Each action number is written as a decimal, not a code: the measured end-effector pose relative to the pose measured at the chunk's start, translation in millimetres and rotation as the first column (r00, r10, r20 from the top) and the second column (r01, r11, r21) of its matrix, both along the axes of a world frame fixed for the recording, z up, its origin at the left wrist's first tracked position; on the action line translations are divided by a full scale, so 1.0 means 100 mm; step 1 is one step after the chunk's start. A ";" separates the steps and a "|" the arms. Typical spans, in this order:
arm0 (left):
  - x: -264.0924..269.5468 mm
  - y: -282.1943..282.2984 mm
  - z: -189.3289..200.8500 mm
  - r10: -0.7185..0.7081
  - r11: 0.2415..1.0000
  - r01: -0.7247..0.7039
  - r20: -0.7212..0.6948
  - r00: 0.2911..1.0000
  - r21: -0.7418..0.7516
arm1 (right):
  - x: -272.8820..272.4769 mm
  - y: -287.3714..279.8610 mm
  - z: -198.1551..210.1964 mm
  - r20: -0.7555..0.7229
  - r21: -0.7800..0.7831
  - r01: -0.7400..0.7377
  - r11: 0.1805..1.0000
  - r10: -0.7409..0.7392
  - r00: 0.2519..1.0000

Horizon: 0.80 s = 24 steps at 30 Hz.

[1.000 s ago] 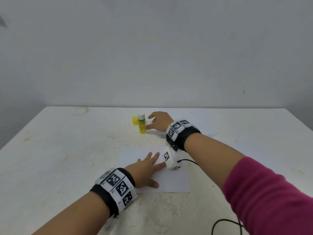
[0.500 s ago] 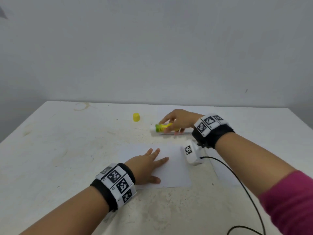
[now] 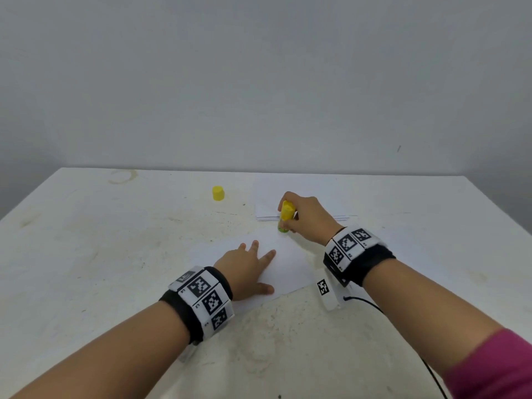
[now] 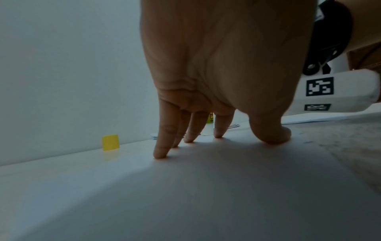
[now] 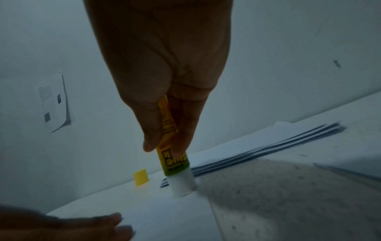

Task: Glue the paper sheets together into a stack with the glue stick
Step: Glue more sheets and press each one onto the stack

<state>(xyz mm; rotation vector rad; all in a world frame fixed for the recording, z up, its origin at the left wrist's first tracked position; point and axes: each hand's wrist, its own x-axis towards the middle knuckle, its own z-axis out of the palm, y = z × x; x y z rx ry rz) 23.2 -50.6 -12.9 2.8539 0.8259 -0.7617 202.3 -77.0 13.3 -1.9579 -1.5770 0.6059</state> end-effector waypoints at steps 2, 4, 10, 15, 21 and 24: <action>0.00 0.01 0.03 0.005 1.000 -0.005 -0.009 1.000 -0.005 | 0.00 -0.10 0.02 0.007 -0.017 -0.024 1.000 0.024 1.000; 0.00 0.03 0.08 -0.008 1.000 0.008 -0.008 1.000 -0.005 | 0.02 -0.24 0.04 0.023 -0.049 -0.049 0.998 0.050 0.998; -0.04 0.10 0.22 -0.125 0.985 0.130 -0.056 0.991 0.111 | 0.05 -0.66 0.09 0.094 -0.130 -0.105 0.986 0.118 0.989; -0.10 0.15 0.19 -0.130 0.987 0.130 -0.010 0.992 0.091 | 0.06 -0.72 0.20 0.076 -0.211 -0.117 0.970 0.136 0.988; -0.19 0.10 0.09 -0.057 0.998 0.055 0.110 0.992 0.026 | 0.15 -0.59 0.29 -0.163 -0.015 0.140 0.990 -0.141 0.976; -0.22 0.13 0.07 -0.087 0.995 0.095 0.165 0.983 -0.042 | 0.15 -0.46 0.27 -0.191 0.000 0.207 0.978 -0.203 0.960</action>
